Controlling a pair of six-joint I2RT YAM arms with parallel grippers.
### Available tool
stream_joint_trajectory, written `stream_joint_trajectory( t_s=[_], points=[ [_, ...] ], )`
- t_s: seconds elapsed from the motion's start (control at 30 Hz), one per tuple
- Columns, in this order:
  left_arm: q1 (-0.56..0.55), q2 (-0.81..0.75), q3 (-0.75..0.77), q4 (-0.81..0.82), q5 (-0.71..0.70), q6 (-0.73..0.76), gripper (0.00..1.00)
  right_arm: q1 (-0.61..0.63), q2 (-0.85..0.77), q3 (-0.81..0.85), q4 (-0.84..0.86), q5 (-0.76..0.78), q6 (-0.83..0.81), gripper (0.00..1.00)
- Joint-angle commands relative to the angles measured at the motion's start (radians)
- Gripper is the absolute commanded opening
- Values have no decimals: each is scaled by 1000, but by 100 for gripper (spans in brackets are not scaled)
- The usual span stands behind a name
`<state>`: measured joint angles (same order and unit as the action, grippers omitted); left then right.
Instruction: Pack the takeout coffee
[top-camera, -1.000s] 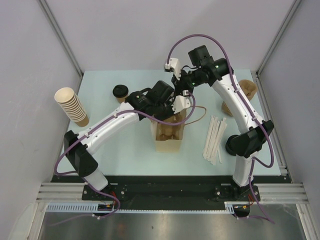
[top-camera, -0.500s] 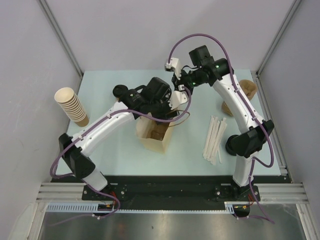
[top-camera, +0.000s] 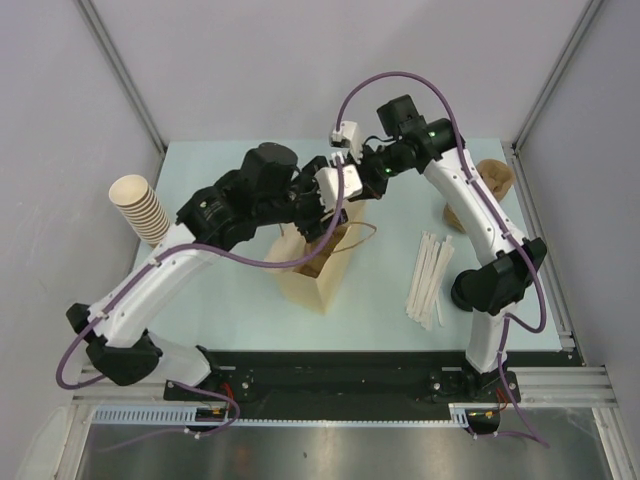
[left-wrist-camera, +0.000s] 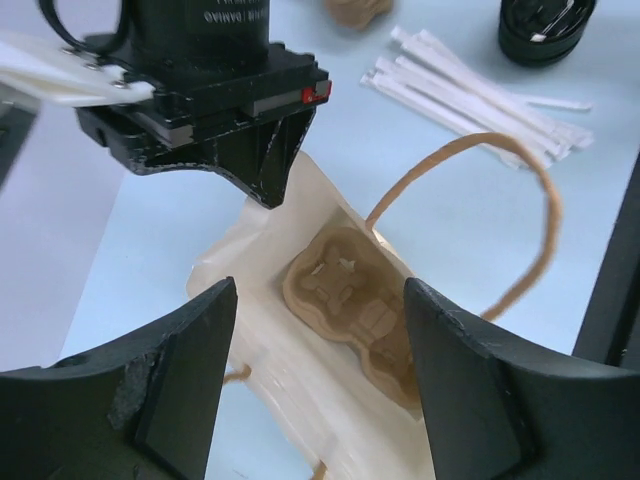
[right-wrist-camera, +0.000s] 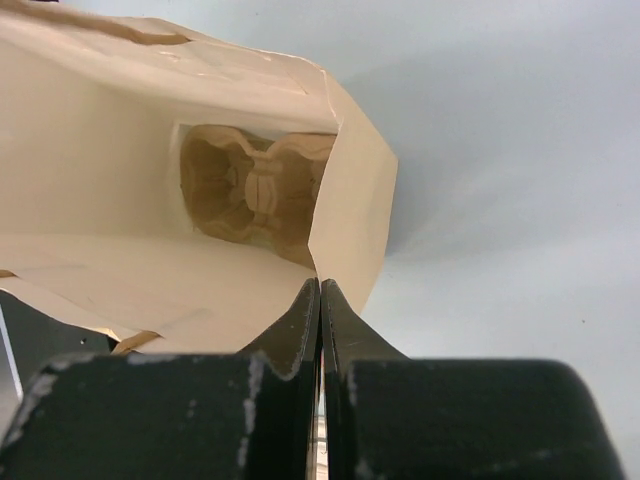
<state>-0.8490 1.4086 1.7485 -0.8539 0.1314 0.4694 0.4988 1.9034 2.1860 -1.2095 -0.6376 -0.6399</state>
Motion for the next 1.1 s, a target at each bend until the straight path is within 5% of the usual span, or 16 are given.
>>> stream_joint_trajectory(
  t_s=[0.0,0.17,0.3,0.47,0.7,1.07],
  points=[
    [10,-111,-16,61,112,-63,72,-5,-53,6,-53,-31,-39,0],
    [100,-151,46,102,186,-184,74,-28,-69,1,-155,-83,-118,0],
    [259,-93,178,53,189,-294,76,-37,-63,-8,-251,-145,-144,0],
    [479,-36,155,39,188,-414,76,-71,-96,-42,-246,-163,-150,0],
    [662,180,197,-24,155,-356,98,-62,-98,-66,-254,-117,-156,0],
    [762,276,116,71,249,-307,99,20,-136,-69,-142,6,-176,0]
  ],
)
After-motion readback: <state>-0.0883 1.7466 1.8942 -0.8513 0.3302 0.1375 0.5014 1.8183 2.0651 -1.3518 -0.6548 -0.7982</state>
